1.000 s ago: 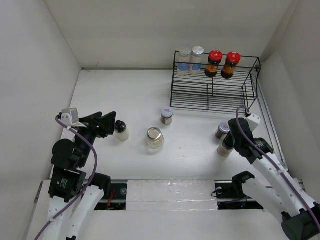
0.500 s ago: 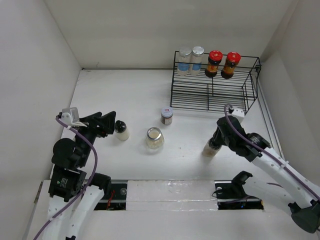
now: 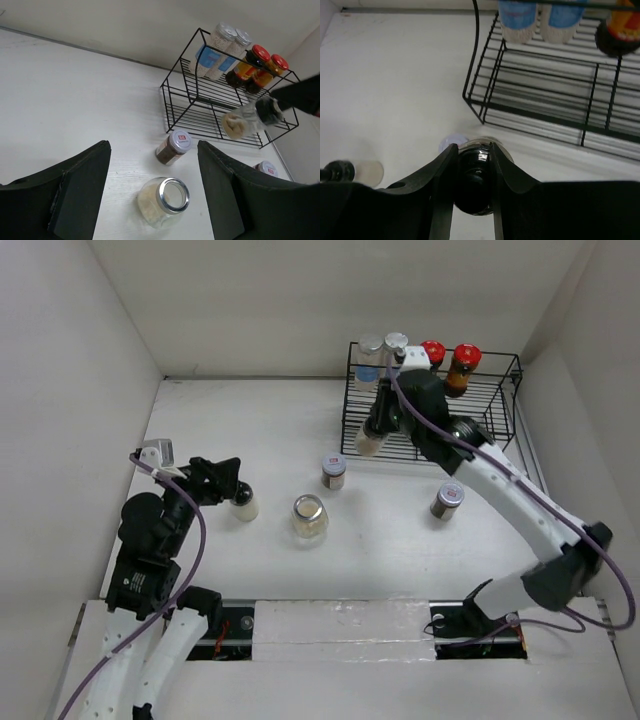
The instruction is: Organize the condiment bottles
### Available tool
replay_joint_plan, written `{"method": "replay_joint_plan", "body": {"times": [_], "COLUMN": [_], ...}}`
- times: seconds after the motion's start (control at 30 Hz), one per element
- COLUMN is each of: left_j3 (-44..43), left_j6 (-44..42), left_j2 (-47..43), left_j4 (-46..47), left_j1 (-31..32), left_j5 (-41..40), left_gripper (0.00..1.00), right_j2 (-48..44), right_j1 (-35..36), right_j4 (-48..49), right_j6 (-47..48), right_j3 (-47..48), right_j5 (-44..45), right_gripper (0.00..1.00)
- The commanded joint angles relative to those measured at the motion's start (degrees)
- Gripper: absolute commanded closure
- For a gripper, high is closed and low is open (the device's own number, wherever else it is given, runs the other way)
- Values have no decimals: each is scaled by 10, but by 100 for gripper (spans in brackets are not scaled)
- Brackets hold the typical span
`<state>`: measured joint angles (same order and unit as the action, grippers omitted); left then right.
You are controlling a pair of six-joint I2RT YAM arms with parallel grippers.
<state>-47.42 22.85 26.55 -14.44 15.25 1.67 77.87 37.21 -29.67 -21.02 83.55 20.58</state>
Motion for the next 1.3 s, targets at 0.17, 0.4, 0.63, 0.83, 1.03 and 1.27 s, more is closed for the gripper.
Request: {"method": "replay_joint_plan", "body": {"times": [0.17,0.4,0.63,0.83,1.03,1.27], "left_j3": [-8,-8,-8,-8,-8,-8], "left_j6": [-9,-9,-14,-14,-14,-14], "left_j2": [19,30,35,35,35,40], "left_j4": [19,19,19,19,19,19], "left_j1": [-9,-9,-9,-9,-9,-9], "left_j5": [11,17,17,23,17,17], "left_gripper": [34,34,34,34,34,33], "right_j2": [191,268,327,349,354,298], "right_j1": [-58,-101,-107,-89,-78,-72], "right_j4": [52,46,20,36,36,36], "right_j6": [113,123,135,135,135,149], "right_j3": [232,344,354,333,328,320], "right_j5": [-42,-86,-111,-118,-118,-79], "right_gripper": [89,89,89,89,48,11]}}
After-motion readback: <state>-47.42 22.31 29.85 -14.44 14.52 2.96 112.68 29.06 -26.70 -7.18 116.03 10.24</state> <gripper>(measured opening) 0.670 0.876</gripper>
